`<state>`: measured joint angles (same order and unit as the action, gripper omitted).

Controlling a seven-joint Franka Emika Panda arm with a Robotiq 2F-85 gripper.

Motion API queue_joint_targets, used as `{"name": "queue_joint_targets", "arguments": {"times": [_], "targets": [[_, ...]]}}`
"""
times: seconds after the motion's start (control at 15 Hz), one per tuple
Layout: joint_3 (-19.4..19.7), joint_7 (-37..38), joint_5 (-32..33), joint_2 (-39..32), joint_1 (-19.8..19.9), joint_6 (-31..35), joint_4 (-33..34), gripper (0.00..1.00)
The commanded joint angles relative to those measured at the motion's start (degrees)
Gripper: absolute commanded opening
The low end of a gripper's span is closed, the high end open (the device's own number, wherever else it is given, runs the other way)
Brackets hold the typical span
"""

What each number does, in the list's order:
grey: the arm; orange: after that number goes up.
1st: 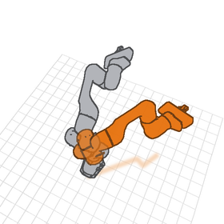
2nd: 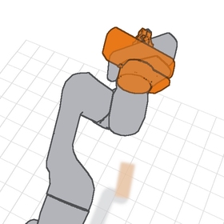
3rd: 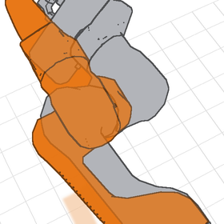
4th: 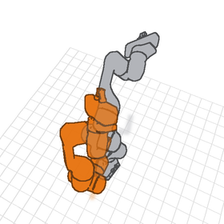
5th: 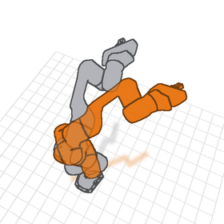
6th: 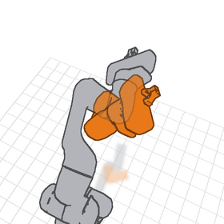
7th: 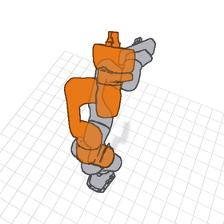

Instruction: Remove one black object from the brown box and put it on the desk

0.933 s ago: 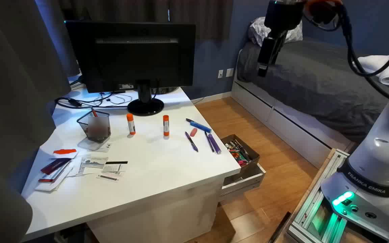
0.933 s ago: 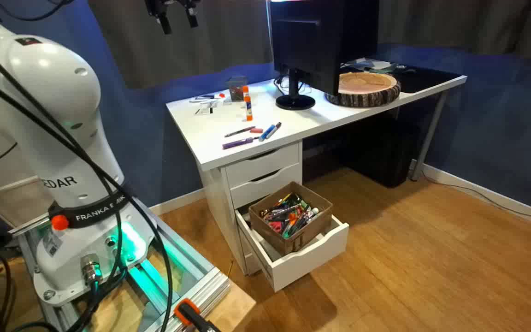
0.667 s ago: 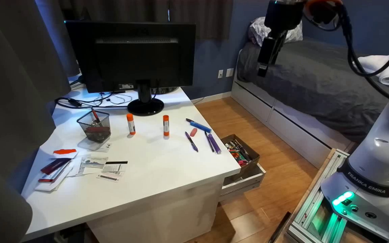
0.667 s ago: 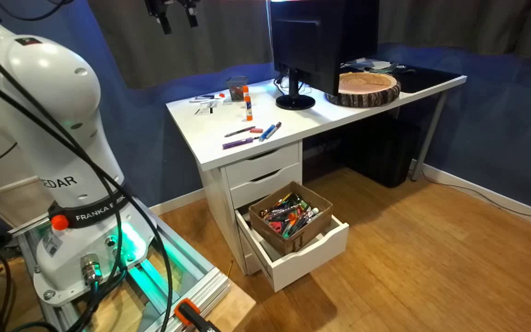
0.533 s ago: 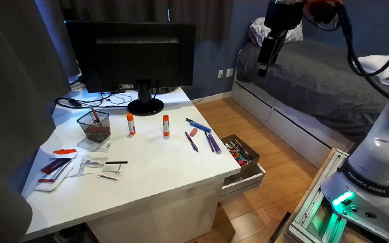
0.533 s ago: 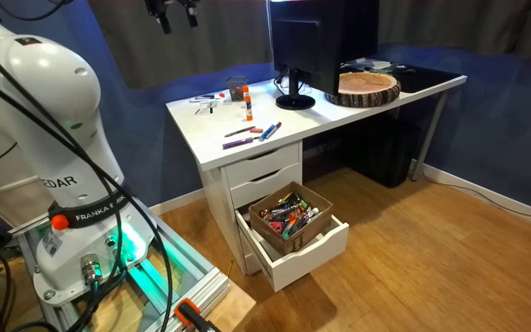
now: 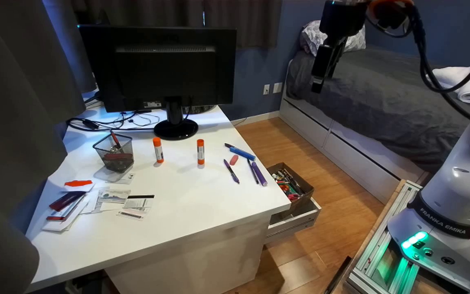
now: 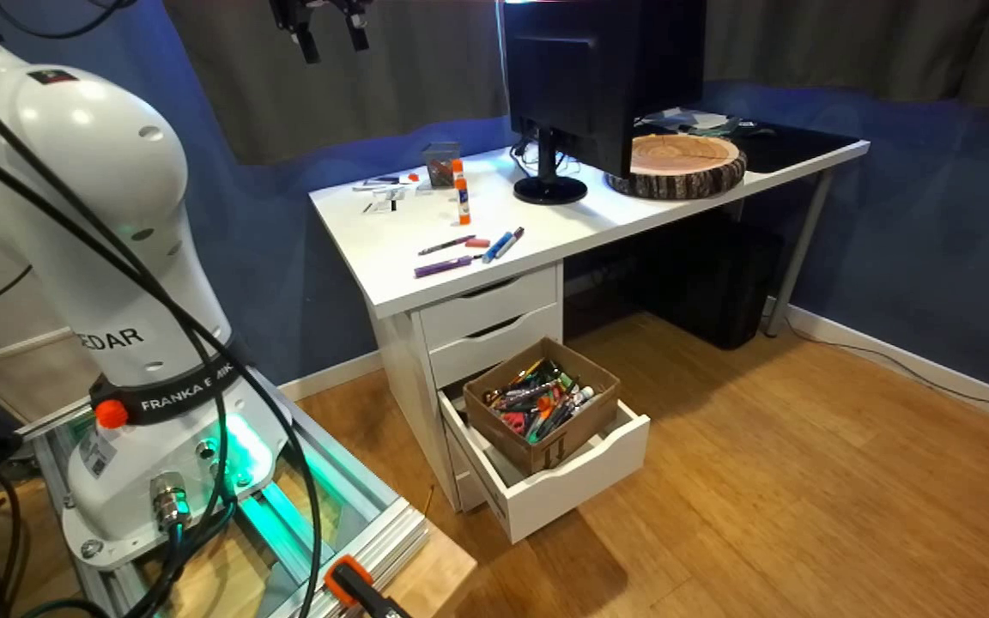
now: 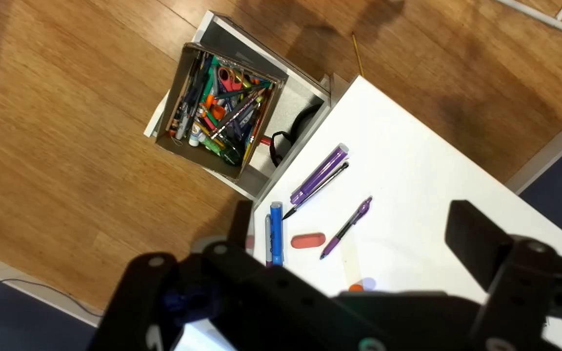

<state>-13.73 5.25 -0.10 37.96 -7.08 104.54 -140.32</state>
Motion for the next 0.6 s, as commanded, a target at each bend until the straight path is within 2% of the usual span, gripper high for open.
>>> {"name": "queue_joint_targets", "arguments": {"times": [0.0,0.13,0.53], "targets": [[0.7,0.5,0.5,-0.2,-1.0,-0.1,0.1,1.0],[2.2,-0.8,-0.5,-1.9,-0.8,0.4,-0.3,1.0],[8.4,-2.9,-0.9,-5.5,1.4,6.9,-11.5,1.0]]}}
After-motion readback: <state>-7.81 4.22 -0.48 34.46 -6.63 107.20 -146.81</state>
